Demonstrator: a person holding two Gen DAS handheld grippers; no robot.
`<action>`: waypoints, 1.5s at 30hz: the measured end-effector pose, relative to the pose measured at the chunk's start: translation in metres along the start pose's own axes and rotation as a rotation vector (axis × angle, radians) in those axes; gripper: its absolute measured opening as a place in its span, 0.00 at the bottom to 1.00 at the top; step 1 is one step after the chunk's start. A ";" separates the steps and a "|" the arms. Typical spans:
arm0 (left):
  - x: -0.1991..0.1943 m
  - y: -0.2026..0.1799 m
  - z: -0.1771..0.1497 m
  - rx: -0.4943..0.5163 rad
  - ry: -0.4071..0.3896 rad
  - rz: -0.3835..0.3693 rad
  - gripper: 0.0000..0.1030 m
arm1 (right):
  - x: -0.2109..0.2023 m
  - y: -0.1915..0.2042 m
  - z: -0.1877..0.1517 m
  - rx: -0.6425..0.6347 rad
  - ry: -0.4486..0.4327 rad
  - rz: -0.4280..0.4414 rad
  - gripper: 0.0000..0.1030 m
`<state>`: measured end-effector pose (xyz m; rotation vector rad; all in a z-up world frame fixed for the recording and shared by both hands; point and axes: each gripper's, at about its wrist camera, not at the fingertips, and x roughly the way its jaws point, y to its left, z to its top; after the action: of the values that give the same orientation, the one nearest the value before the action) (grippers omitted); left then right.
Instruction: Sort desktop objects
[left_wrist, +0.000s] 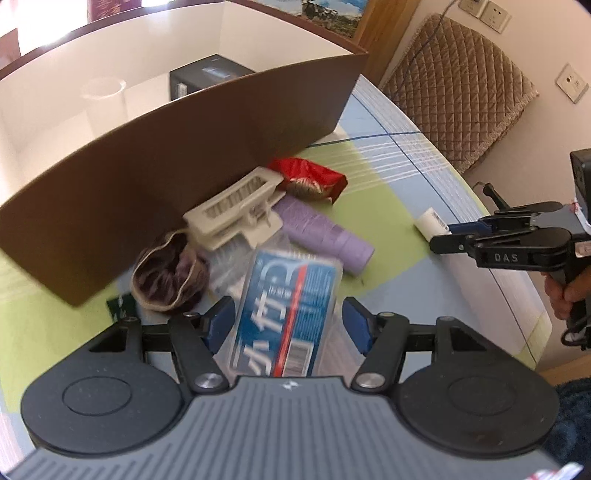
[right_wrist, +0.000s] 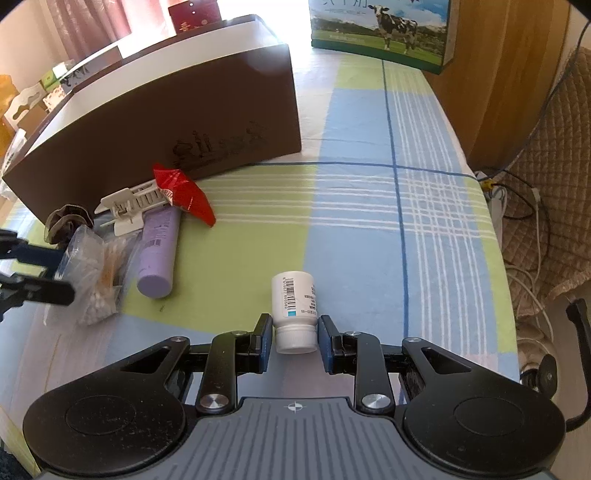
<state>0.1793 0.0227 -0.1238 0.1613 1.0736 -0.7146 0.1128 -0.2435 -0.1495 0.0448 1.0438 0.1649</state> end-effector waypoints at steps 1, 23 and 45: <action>0.003 -0.002 0.001 0.018 0.009 0.006 0.57 | -0.001 0.000 -0.001 0.002 0.000 -0.002 0.23; -0.025 -0.012 0.001 0.007 -0.055 0.109 0.52 | 0.000 0.010 -0.002 -0.059 -0.022 -0.021 0.24; -0.082 -0.013 0.025 -0.063 -0.233 0.164 0.52 | -0.044 0.048 0.064 -0.118 -0.152 0.169 0.24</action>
<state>0.1671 0.0384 -0.0387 0.1074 0.8480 -0.5364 0.1407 -0.2007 -0.0740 0.0380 0.8762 0.3708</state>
